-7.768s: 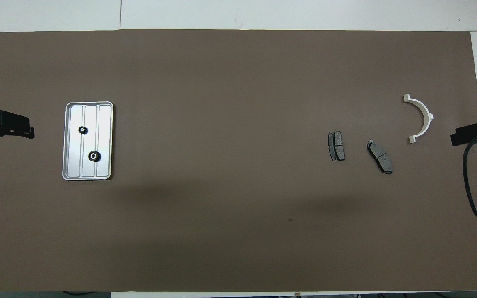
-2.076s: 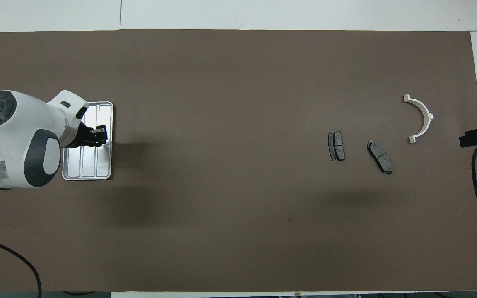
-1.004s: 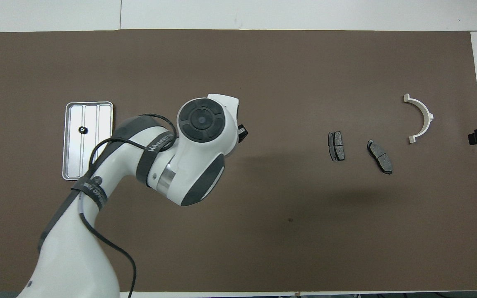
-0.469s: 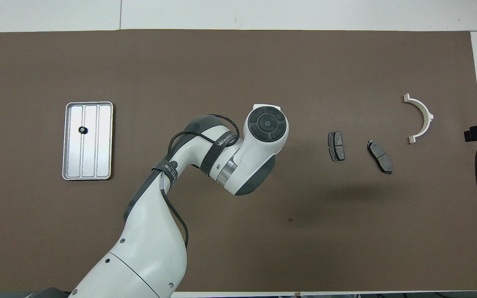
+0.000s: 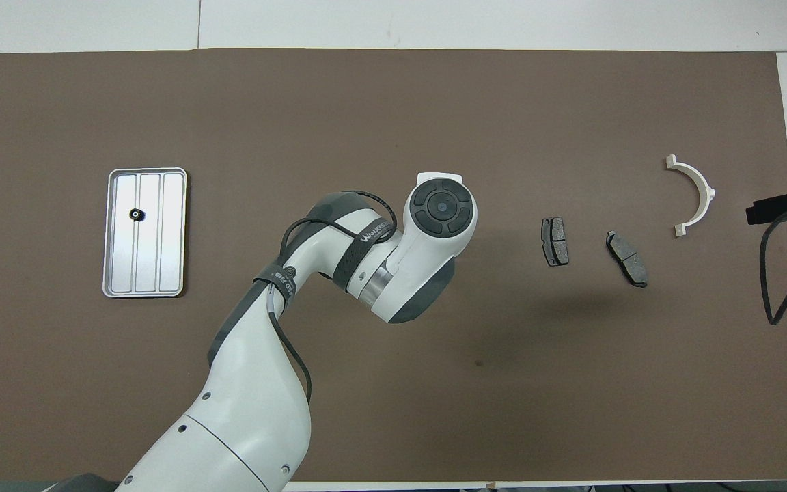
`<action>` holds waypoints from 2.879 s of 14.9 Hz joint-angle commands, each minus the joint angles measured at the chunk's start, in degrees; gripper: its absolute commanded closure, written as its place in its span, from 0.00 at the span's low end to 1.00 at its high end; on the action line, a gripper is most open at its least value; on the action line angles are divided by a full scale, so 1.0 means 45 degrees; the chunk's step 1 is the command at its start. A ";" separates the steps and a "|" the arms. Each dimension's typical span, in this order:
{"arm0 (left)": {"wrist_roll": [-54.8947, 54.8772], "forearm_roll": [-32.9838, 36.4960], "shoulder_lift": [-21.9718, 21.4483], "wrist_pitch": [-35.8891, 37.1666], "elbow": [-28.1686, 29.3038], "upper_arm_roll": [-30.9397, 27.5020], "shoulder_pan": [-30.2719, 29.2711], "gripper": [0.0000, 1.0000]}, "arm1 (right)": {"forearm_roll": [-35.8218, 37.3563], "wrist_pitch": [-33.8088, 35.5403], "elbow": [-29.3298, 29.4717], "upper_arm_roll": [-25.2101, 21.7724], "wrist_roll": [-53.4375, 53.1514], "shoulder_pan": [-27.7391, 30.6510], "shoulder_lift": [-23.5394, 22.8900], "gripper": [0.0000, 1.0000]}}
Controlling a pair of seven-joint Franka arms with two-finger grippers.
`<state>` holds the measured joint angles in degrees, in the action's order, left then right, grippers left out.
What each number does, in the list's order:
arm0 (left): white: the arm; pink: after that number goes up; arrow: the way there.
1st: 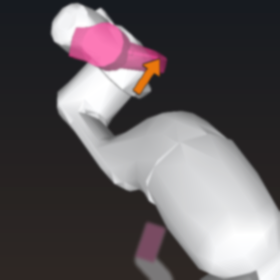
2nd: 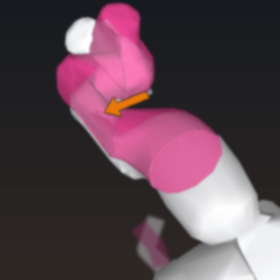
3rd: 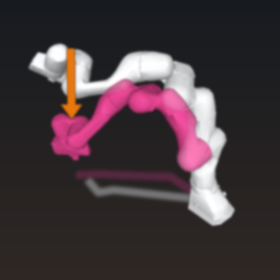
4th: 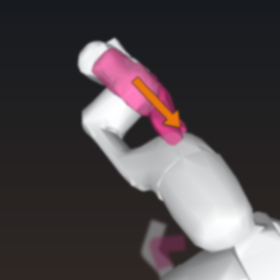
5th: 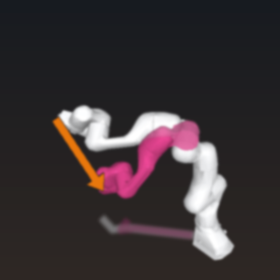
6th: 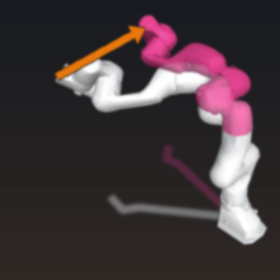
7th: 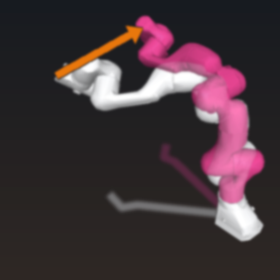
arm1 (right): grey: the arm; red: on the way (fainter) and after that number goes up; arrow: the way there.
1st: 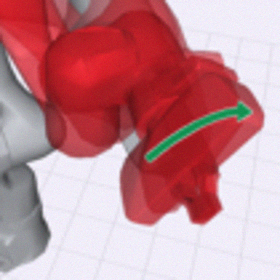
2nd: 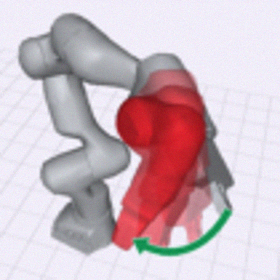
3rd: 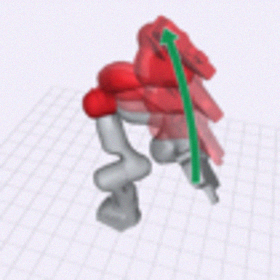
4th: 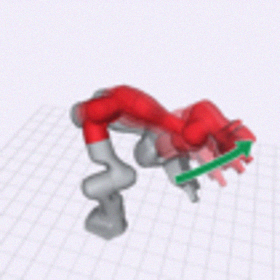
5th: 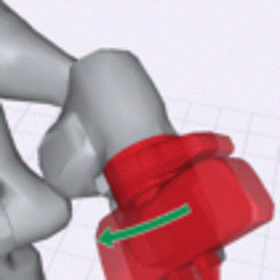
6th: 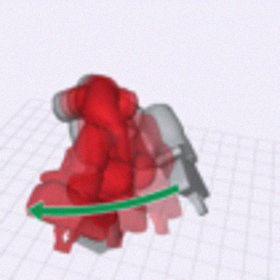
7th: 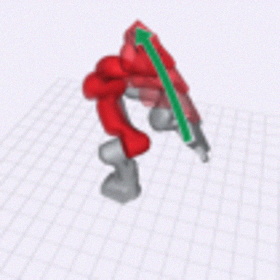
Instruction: Place bearing gear from tray to pile
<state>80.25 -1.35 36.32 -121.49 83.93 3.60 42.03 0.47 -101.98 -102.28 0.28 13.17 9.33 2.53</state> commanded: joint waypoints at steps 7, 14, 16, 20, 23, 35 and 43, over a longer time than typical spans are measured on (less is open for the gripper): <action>0.0468 0.0143 -0.0083 -0.0638 0.0587 -0.0292 0.0268 1.00 | 0.0072 -0.0678 0.0013 0.0193 -0.0095 0.0016 -0.0484 0.00; 0.0468 0.0163 -0.0181 -0.1088 0.0920 -0.0292 0.0268 0.85 | 0.0091 -0.1244 0.0129 0.0212 -0.0095 -0.0003 -0.1069 0.00; 0.0468 0.0143 -0.0181 -0.1050 0.0881 -0.0292 0.0288 0.13 | 0.0072 -0.1673 0.0441 0.0193 -0.0095 -0.0179 -0.1498 0.00; 0.0390 0.0221 -0.0239 0.0140 0.0257 -0.0409 0.0113 0.00 | 0.0052 -0.1518 0.1574 0.0193 -0.0095 -0.0218 -0.2436 0.00; 0.0254 0.0202 -0.1077 0.0297 0.0489 -0.0663 -0.0237 0.00 | 0.0072 -0.1810 0.1537 0.0193 -0.0290 -0.0276 -0.2945 0.00; -0.7669 0.0026 -0.3032 0.1119 0.1037 -0.0663 -0.5197 0.00 | 0.0463 -0.3276 0.2318 0.0193 -0.6831 -0.5000 -0.5230 0.00; -1.1525 0.0163 -0.3052 0.0088 0.1271 -0.0742 -0.6919 0.00 | 0.0424 -0.3842 0.1772 0.0212 -0.9880 -0.7776 -0.5349 0.00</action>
<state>29.65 -1.03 23.87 -118.07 87.91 -0.18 11.53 1.67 -117.36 -93.31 1.29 -29.84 -24.84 -21.20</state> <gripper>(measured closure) 0.000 0.000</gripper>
